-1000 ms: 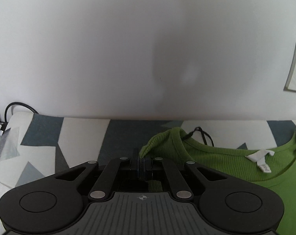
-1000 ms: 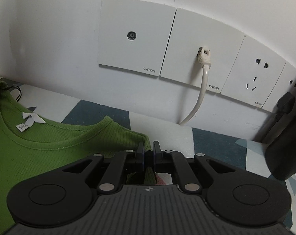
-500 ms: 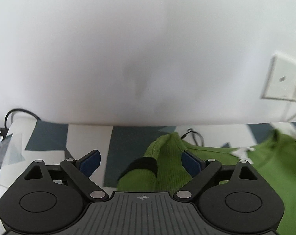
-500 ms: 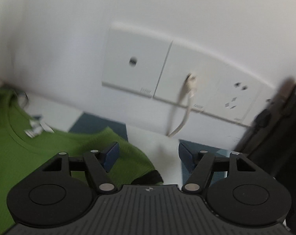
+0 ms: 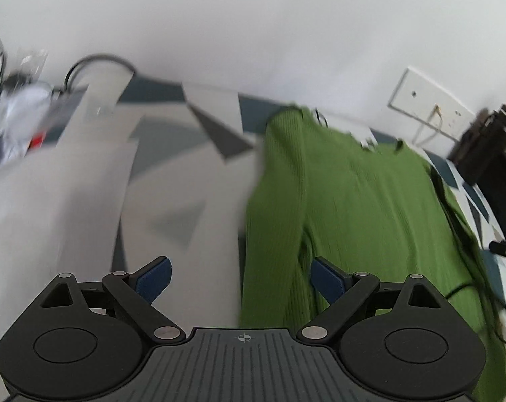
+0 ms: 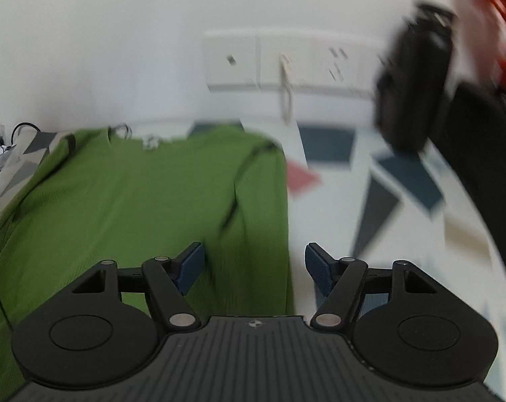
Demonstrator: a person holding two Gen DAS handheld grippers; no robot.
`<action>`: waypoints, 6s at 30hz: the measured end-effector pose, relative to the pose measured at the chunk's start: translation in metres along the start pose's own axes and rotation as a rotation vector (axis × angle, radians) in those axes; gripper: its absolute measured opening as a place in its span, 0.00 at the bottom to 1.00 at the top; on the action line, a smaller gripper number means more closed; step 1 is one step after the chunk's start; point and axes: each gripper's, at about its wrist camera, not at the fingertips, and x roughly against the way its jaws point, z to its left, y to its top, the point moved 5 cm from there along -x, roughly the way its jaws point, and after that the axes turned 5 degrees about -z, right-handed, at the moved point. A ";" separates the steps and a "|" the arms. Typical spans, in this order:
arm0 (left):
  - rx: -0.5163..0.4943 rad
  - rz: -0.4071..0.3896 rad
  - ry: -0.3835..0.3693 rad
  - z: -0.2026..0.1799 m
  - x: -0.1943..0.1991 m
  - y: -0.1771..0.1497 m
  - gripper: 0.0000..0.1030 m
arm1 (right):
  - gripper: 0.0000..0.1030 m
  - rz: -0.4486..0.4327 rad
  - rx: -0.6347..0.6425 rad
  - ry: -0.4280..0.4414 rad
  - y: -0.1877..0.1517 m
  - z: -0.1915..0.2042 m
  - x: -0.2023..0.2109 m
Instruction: Fold clothes
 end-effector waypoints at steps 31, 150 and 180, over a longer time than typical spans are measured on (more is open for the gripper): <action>-0.010 -0.093 -0.150 -0.042 0.055 0.026 0.64 | 0.46 -0.149 -0.179 -0.007 0.018 -0.017 0.095; -0.162 0.080 0.166 -0.050 -0.030 -0.042 0.99 | 0.67 0.257 -0.236 -0.306 -0.127 -0.039 0.091; -0.171 0.062 0.153 -0.048 -0.029 -0.043 0.99 | 0.09 -0.184 -0.514 -0.595 -0.017 -0.157 0.113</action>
